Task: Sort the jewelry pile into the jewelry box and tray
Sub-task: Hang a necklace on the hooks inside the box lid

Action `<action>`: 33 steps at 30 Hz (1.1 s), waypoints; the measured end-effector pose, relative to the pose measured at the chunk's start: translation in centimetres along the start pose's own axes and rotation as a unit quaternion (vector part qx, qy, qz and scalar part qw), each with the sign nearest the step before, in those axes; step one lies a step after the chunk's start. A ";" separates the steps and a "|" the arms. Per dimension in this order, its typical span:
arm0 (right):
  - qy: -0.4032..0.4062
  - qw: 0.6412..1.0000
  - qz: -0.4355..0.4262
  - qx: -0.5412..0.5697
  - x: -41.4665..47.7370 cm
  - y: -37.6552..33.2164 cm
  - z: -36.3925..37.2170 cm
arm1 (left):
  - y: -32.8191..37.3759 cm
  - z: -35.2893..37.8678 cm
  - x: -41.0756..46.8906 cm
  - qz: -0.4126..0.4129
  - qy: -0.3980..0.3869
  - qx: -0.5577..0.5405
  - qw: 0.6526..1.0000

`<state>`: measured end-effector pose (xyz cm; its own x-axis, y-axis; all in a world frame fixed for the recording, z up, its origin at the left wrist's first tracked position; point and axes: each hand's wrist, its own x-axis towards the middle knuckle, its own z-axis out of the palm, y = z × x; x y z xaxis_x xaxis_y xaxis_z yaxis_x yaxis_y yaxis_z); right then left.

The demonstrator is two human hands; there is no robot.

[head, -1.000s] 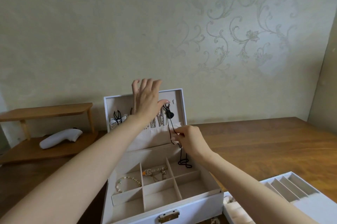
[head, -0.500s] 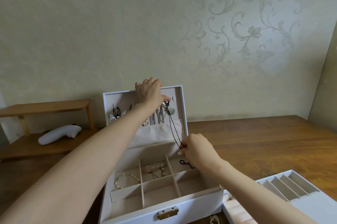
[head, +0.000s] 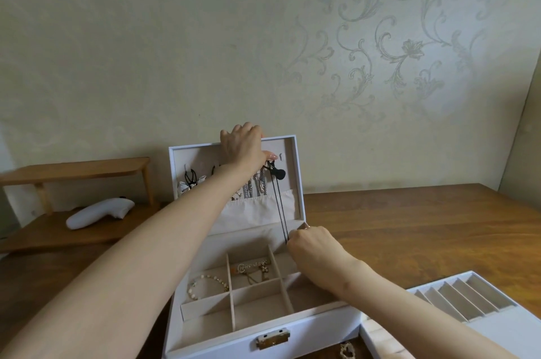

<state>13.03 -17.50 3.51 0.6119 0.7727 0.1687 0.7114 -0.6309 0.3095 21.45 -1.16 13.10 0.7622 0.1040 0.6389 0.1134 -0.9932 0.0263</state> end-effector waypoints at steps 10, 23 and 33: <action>-0.016 0.996 -0.001 0.089 0.5 0.2 1.4 | -0.3 -0.1 -0.1 0.011 -0.027 -0.013 0.999; 0.080 0.920 0.121 0.365 -1.9 2.0 -2.6 | -0.3 3.2 -11.0 0.092 -0.011 -0.004 0.996; 0.217 0.714 0.151 0.649 3.5 6.1 -9.0 | 0.1 3.3 -11.9 0.098 -0.045 -0.035 0.994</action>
<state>16.42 -18.01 14.45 0.8410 0.3586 0.4052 0.4630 -0.0892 -0.8819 14.52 -2.36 2.92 0.8196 -0.0912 0.5656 -0.0852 -0.9957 -0.0371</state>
